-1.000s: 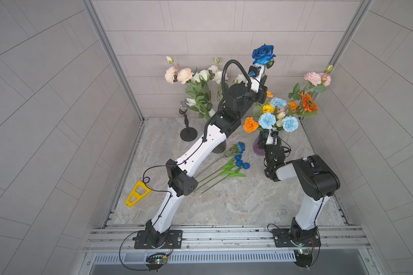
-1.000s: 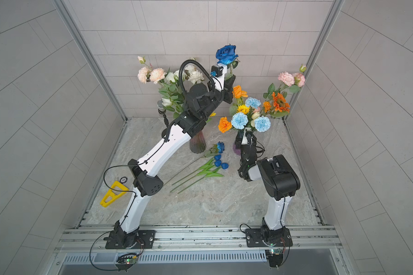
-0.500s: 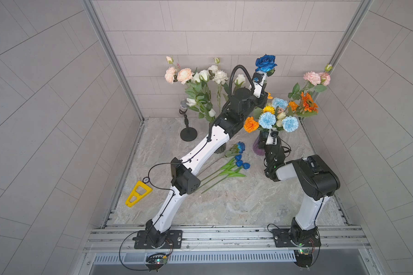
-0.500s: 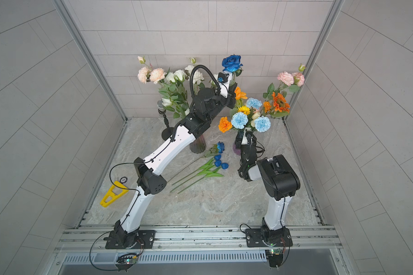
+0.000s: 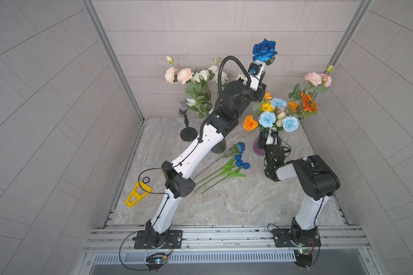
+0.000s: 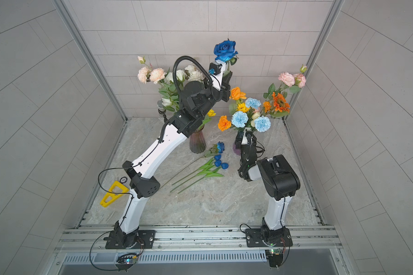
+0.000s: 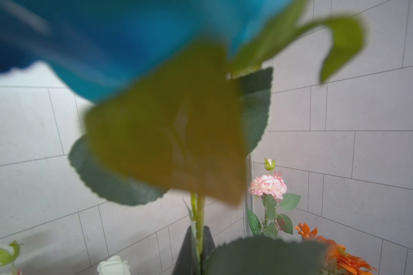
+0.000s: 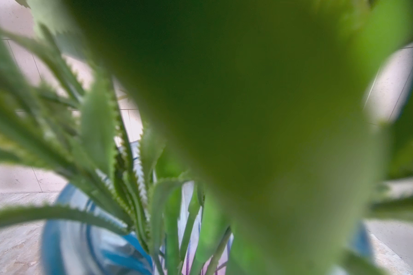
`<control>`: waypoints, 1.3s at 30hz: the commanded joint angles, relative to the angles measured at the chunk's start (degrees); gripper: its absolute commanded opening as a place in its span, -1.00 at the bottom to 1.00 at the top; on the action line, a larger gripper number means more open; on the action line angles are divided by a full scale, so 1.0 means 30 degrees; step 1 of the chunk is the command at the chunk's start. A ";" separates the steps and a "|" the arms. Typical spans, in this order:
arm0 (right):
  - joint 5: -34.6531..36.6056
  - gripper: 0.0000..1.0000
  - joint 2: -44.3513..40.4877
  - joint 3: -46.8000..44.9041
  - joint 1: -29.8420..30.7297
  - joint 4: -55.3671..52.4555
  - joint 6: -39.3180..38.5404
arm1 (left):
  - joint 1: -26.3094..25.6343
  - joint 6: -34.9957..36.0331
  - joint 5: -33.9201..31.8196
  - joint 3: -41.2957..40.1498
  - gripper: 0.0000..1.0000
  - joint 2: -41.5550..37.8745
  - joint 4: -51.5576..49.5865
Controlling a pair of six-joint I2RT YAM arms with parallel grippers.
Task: Pick out blue flowers from the vase
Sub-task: Place the flower at the center of the board.
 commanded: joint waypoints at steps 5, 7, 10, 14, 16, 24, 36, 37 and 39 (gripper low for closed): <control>0.0038 0.33 -0.0325 0.0116 -0.0137 0.0721 -0.0355 | -0.0095 0.2904 -0.0343 -0.1413 -1.00 -0.2838 0.1103; 0.0011 0.33 -0.0324 0.0115 -0.0144 0.0721 -0.0337 | -0.0069 0.3066 -0.0369 -0.1806 -1.00 -0.3261 0.1419; 0.0003 0.33 -0.0268 0.0138 -0.0210 0.0721 -0.0326 | -0.0047 0.2757 0.0076 -0.1859 -1.00 -0.3575 0.1209; 0.0003 0.33 -0.0262 0.0100 -0.0203 0.0729 -0.0294 | -0.0067 0.2074 0.0324 -0.3049 -1.00 -0.3927 0.1648; 0.0002 0.33 -0.0293 0.0057 -0.0206 0.0730 -0.0286 | -0.0067 0.1812 0.0242 -0.3494 -1.00 -0.3931 0.1776; 0.0006 0.33 -0.0297 0.0038 -0.0232 0.0721 -0.0304 | -0.0055 0.0807 0.0200 -0.4242 -1.00 -0.3440 0.2582; 0.0033 0.33 -0.0161 0.0102 -0.0320 0.0729 -0.0161 | -0.0065 0.1962 -0.0037 -0.3377 -1.00 -0.3671 0.2086; 0.0036 0.33 -0.0123 0.0093 -0.0320 0.0707 -0.0156 | -0.0069 0.2101 -0.0029 -0.3407 -1.00 -0.3794 0.2091; 0.0034 0.33 -0.0147 0.0092 -0.0320 0.0743 -0.0079 | -0.0068 0.2493 -0.0038 -0.3451 -1.00 -0.4046 0.2091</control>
